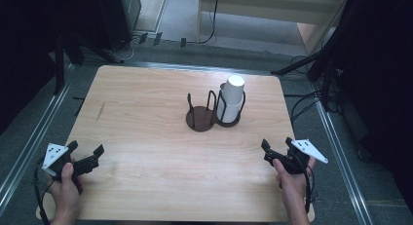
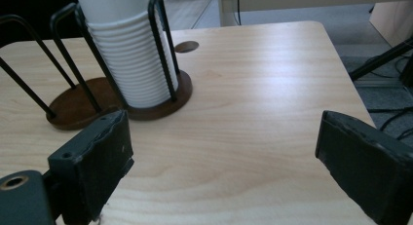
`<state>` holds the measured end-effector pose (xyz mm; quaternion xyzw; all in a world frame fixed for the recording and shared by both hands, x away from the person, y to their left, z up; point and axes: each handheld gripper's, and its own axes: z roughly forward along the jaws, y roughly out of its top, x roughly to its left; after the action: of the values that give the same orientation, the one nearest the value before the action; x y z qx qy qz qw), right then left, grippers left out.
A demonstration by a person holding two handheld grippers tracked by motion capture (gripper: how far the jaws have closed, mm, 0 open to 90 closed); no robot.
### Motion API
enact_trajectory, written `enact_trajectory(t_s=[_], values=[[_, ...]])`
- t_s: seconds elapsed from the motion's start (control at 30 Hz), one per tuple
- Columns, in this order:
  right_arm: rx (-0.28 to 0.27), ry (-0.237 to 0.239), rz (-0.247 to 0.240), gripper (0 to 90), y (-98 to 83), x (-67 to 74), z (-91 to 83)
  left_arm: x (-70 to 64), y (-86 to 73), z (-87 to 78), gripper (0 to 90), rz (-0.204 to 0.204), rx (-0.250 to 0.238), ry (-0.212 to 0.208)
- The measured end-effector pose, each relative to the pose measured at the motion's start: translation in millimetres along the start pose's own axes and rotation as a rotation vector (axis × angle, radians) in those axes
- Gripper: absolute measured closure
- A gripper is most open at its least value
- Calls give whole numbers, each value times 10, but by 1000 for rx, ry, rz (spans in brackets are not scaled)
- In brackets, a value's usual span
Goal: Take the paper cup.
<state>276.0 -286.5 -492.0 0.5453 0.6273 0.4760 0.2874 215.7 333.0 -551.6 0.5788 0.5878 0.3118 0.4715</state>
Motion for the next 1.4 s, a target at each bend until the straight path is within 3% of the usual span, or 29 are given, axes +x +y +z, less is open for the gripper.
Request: enact_trajectory(t_s=[0.93,1.4], values=[[11,78,-71,70,674,647,685,5,-6,-15,27,1,-7,-26],[7,73,-56,109,902,834,930,17,-6,-14,27,-6,-10,-31]])
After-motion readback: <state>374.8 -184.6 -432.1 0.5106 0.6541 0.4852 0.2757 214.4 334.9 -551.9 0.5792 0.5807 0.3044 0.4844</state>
